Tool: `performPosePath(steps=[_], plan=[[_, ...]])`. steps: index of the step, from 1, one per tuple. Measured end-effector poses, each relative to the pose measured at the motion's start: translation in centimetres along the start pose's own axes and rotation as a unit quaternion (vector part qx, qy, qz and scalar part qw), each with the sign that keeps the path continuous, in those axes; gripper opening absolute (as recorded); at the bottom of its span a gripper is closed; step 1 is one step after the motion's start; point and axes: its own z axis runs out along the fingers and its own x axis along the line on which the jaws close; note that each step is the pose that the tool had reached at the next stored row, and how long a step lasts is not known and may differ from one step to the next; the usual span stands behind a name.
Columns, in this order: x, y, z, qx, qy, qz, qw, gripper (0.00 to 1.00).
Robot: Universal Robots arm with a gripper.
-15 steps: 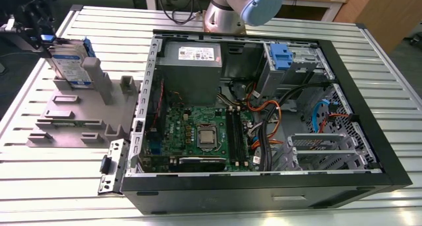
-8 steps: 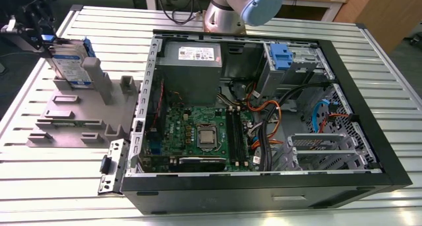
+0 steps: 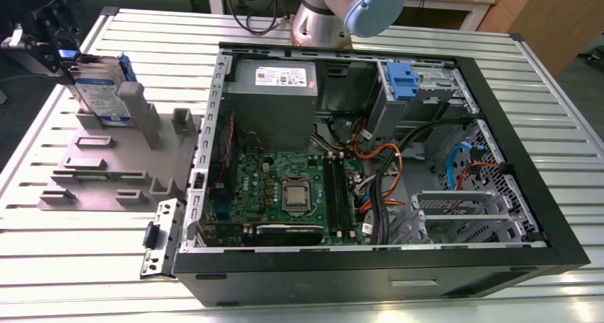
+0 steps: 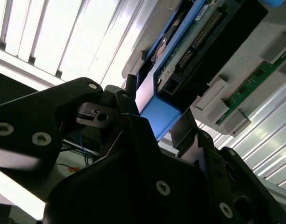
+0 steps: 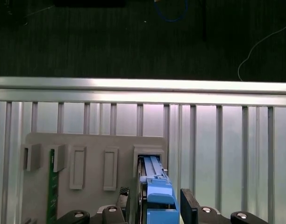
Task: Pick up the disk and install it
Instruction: 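Pick up the disk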
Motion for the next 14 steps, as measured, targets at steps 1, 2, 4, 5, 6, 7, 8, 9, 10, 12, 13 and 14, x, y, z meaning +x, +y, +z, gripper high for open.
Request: performPosePath(steps=[1,2,4,5,6,7,8,9,10,12,13,14], plan=[[0.00,0.00,0.04,0.0000,0.0001,0.001,1.00000,0.55],[0.00,0.00,0.08,0.0000,0.0002,0.001,1.00000,0.55],[0.00,0.00,0.15,0.0000,0.0003,0.002,1.00000,0.55],[0.00,0.00,0.17,-0.0001,0.0003,0.002,1.00000,0.55],[0.00,0.00,0.19,-0.0001,0.0003,0.002,1.00000,0.55],[0.01,0.00,0.21,-0.0001,0.0003,0.002,1.00000,0.55],[0.01,0.00,0.24,0.0000,0.0002,0.002,1.00000,0.55],[0.01,0.00,0.27,0.0001,0.0002,0.002,1.00000,0.55],[0.01,0.00,0.31,0.0002,0.0002,0.002,1.00000,0.55],[0.01,0.00,0.36,0.0002,0.0003,0.002,1.00000,0.53],[0.02,0.00,0.37,0.0002,0.0003,0.002,1.00000,0.53],[0.02,0.00,0.39,0.0002,0.0003,0.002,1.00000,0.46]])
